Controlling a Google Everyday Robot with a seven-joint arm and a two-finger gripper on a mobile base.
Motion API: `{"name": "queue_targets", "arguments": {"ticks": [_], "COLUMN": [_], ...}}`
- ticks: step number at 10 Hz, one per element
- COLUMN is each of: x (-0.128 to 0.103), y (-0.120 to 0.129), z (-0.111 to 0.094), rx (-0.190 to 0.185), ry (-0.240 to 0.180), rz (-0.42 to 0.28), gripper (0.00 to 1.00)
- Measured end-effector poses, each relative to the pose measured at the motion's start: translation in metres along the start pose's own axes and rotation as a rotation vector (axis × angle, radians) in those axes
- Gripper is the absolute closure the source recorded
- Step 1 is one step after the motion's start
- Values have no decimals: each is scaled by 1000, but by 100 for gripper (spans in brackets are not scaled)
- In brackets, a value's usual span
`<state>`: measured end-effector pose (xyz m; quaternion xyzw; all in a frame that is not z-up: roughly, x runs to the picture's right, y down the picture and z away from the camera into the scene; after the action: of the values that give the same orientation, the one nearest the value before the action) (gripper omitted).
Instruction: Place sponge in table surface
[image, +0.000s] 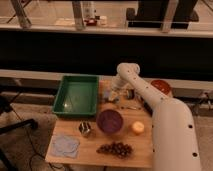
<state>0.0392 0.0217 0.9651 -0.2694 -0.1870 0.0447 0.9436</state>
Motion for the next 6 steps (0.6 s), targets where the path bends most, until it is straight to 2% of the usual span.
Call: {"name": "queue_targets", "arguments": {"ticks": [6], "x": [-7], "y": [-3], "z": [-5], "rx": [12], "ry": [-1], "rz": [-22], "gripper": [85]}}
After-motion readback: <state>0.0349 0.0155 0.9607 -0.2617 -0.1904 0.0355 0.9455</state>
